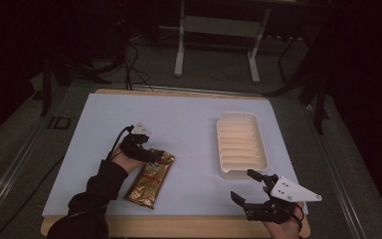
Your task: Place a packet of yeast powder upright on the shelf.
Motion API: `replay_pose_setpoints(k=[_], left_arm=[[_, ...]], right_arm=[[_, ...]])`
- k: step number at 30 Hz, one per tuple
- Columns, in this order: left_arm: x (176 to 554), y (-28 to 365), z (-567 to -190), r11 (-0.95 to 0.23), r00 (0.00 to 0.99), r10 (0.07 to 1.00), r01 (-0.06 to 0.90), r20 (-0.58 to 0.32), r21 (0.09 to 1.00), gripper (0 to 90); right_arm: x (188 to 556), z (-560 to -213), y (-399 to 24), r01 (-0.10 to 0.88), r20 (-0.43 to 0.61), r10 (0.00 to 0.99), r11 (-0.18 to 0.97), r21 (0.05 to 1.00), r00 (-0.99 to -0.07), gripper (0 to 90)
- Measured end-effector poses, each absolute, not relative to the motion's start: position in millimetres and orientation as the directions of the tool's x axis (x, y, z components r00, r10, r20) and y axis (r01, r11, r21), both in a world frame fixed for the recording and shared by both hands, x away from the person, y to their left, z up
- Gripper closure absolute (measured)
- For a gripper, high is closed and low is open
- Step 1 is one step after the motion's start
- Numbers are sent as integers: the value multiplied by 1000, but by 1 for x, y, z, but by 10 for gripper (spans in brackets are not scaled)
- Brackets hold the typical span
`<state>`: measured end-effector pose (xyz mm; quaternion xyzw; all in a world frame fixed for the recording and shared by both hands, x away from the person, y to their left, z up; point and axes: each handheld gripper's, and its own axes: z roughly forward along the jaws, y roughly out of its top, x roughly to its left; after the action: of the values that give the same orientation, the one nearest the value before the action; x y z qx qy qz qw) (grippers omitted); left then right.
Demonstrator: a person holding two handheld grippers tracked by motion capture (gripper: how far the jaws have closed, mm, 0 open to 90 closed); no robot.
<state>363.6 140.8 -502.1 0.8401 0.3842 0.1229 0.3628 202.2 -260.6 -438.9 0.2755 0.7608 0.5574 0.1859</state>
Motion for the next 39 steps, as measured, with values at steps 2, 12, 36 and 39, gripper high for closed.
replay_pose_setpoints(k=[2,12,36,39], left_arm=[[367,139,-507,-440,668,738,586,-99,680,154],[372,139,-526,-474,665,741,616,-94,629,244],[365,131,-532,-492,635,769,656,-67,572,872],[363,131,-532,-492,637,769,651,-62,578,892]], right_arm=[[202,-439,-260,207,15,626,234,950,-780,152],[204,-442,-260,224,32,629,229,947,-777,153],[206,-443,-261,233,35,633,233,944,-774,168],[206,-443,-261,230,33,632,232,945,-774,170]])
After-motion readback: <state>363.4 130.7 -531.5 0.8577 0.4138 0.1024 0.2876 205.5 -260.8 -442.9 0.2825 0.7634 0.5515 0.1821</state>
